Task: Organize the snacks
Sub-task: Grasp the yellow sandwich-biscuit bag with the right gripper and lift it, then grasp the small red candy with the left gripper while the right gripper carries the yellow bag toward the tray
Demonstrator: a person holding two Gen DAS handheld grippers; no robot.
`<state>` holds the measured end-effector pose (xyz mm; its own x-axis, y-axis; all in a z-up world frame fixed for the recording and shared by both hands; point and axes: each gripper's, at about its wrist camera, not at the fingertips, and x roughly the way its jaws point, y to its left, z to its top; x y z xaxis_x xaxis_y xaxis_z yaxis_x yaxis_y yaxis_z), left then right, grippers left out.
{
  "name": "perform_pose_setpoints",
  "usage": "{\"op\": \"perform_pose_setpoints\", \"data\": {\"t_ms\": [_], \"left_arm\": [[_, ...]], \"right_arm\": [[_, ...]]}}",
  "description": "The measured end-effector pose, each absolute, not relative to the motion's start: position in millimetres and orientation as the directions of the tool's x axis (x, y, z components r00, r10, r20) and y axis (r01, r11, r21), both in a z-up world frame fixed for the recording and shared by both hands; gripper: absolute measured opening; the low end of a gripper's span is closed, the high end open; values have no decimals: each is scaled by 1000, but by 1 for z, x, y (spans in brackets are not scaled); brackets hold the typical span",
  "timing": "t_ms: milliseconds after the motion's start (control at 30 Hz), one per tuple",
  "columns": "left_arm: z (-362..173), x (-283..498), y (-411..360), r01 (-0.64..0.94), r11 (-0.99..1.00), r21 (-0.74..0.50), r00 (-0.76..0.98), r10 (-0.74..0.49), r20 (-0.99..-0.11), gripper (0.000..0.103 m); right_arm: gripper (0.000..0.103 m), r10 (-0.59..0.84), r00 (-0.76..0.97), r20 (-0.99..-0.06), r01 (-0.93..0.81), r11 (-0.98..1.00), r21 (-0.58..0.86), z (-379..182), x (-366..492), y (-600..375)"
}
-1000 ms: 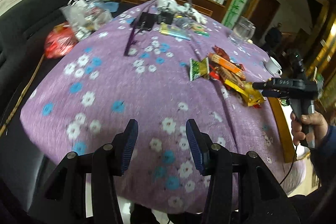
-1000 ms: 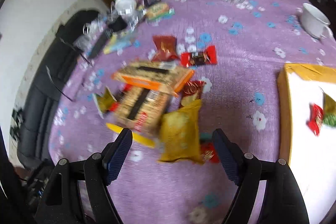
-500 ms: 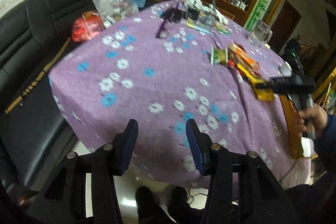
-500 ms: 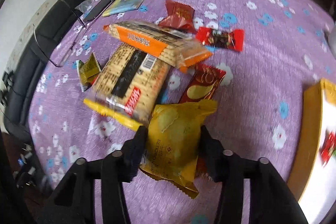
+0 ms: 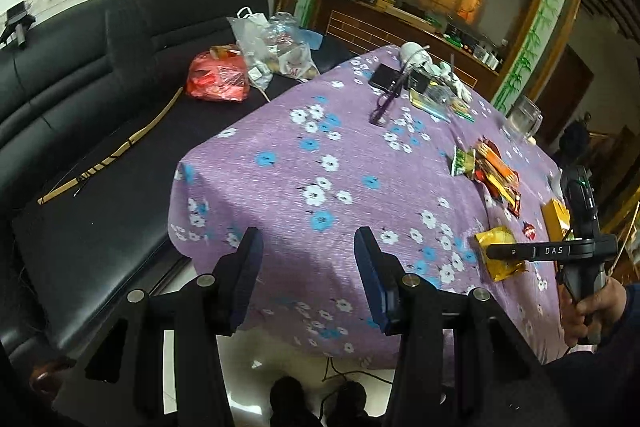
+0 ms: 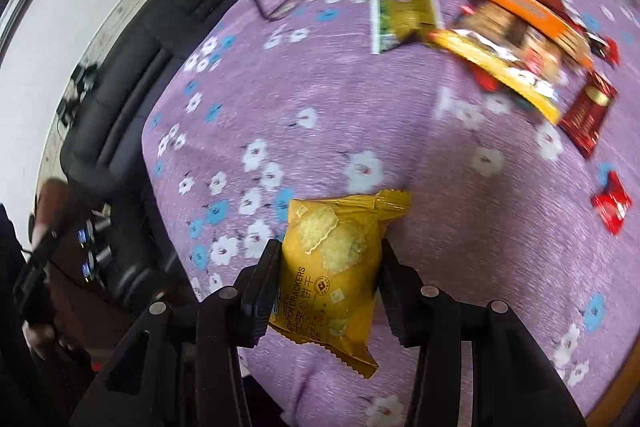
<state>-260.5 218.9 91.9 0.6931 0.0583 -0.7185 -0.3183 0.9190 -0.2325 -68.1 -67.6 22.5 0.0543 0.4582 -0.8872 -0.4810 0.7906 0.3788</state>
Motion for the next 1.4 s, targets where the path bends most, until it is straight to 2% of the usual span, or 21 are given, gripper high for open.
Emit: {"op": "perform_pose_setpoints", "data": {"t_ms": [333,700,1000,1233,1300,1333,1400], "left_arm": [[96,-256,212,-288,929,-231,701,40,-712,46],[87,-247,194,-248,936,-251,689,-12,-724,46],[79,-234,173,-200,947,-253,670,-57,-741,46],[77,-224,171,-181,947,-264,664,-80,-744,46],[77,-219,169,-171,949,-265,664,-87,-743,46],[76,-217,169,-166,949,-267,664,-93,-742,46],[75,-210,168,-150,950,-274,662,-110,-742,46]], "right_arm": [[47,445,52,-894,-405,828,388,11,-57,-99],[54,387,114,-915,-337,882,330,19,-56,-146],[58,350,135,-927,-402,874,272,31,-67,-146],[62,283,128,-951,-420,884,206,13,-61,-125],[58,276,136,-952,-422,885,196,13,-61,-124],[48,273,145,-951,-426,885,189,14,-61,-124],[47,289,142,-947,-417,885,208,15,-61,-128]]}}
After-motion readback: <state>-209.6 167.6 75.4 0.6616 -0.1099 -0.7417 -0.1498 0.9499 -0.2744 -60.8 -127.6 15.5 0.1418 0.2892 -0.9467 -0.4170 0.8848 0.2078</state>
